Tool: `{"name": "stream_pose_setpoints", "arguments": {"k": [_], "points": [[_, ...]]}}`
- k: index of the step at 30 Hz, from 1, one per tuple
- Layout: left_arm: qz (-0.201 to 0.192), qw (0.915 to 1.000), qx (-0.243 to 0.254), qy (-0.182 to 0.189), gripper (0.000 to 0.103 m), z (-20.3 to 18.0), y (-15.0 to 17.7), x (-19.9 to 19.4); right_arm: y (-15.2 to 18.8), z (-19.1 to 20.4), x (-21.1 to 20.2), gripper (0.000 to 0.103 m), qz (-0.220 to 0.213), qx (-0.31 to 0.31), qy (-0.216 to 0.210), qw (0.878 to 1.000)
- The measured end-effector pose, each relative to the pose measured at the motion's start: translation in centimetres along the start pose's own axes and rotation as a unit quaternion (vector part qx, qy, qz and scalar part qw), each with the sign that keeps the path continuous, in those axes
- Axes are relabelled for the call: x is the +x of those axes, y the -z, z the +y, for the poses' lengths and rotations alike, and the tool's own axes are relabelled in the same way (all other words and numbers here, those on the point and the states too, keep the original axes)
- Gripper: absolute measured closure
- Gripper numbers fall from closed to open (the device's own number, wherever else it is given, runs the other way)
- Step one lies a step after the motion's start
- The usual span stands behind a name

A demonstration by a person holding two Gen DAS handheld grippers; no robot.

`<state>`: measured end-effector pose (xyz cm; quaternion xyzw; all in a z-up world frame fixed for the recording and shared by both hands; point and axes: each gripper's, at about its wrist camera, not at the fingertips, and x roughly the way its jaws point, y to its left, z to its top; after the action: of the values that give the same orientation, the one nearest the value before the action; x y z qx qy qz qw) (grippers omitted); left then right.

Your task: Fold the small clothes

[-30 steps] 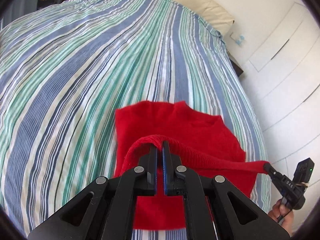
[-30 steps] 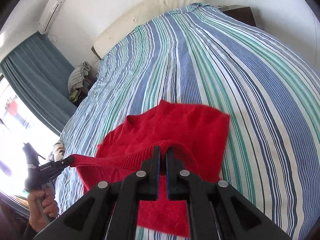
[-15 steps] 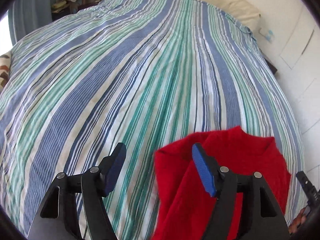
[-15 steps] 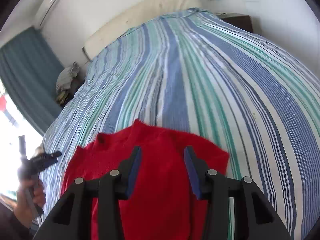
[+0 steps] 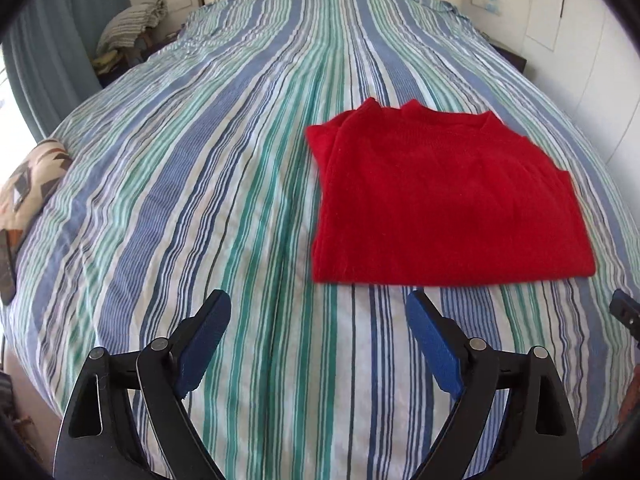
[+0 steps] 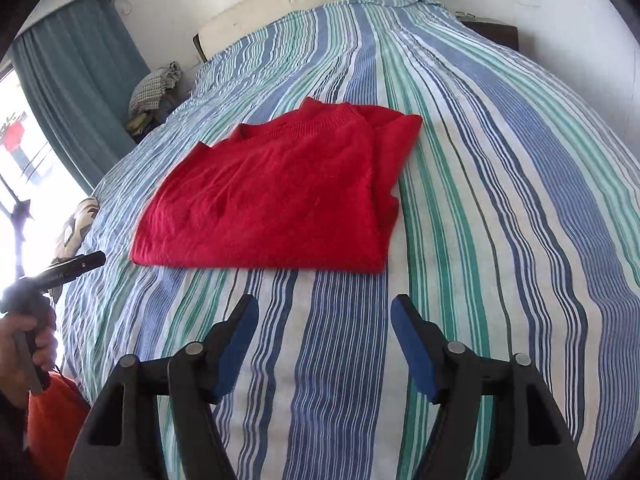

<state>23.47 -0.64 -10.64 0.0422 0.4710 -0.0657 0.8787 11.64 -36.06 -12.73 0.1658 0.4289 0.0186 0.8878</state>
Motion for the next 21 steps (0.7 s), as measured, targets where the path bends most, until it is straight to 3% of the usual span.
{"name": "stream_pose_setpoints", "arguments": {"k": [10,21], "points": [[-0.021,0.9998,0.004,0.002,0.011,-1.9,2.7,-4.7,4.2,1.8,-3.6,0.031,-0.007,0.017,0.003,1.000],[-0.032,0.9995,0.003,0.003,0.011,-2.3,3.0,-6.1,6.1,3.6,-4.3,0.031,-0.004,0.001,-0.003,1.000]]}}
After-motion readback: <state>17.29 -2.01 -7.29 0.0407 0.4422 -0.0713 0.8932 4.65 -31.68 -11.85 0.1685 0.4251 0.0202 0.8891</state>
